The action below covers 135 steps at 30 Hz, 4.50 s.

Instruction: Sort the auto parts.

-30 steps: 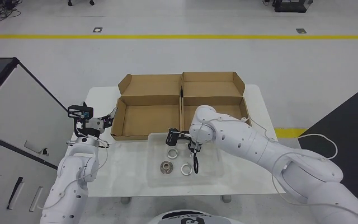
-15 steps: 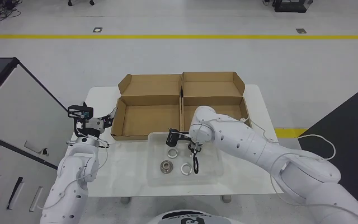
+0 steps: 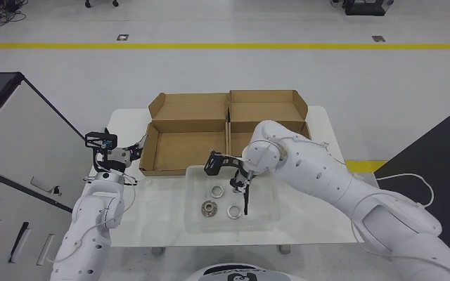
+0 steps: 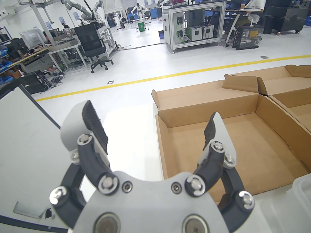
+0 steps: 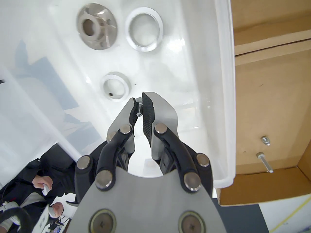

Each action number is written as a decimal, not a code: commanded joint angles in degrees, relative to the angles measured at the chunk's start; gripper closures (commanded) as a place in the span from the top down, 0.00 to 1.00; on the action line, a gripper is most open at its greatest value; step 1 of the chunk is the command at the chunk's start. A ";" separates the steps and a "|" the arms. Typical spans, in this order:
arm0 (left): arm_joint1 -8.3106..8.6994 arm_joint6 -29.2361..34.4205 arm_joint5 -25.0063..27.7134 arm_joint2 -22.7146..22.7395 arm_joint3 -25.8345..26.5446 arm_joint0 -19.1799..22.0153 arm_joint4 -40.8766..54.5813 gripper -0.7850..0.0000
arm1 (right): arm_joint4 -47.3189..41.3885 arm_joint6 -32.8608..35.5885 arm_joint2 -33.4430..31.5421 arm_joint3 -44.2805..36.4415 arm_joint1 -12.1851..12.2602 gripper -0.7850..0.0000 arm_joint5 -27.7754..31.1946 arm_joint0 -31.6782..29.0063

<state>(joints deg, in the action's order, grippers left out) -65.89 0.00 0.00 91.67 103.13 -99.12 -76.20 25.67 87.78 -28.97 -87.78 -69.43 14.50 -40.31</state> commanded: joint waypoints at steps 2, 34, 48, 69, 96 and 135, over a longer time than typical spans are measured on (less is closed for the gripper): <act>0.00 0.00 0.00 0.00 0.00 0.00 0.00 1.00 | -1.53 0.22 -1.39 -3.30 1.09 0.00 -0.36 -0.74; 0.00 0.00 0.00 0.00 0.00 0.00 0.00 1.00 | -56.67 -9.05 -28.89 -1.16 8.75 0.00 11.06 -14.11; 0.00 0.00 0.00 0.00 0.00 0.00 0.00 1.00 | -78.60 -7.52 -28.15 -4.53 7.86 0.00 9.56 -13.09; 0.00 0.00 0.00 0.00 0.00 0.00 0.00 1.00 | -103.10 -5.53 -28.73 -9.77 4.97 0.00 7.53 -11.59; 0.00 0.00 0.00 0.00 0.00 0.00 0.00 1.00 | -90.14 -7.97 -31.39 -3.38 0.62 0.00 5.82 -8.09; 0.00 0.00 0.00 0.00 0.00 0.00 0.00 1.00 | -96.73 -7.45 -36.18 -4.54 -2.58 0.00 2.56 -12.49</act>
<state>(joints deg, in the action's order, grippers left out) -65.89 0.00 0.00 91.67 103.13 -99.12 -76.20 -74.27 80.50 -64.91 -92.29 -72.09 17.15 -52.91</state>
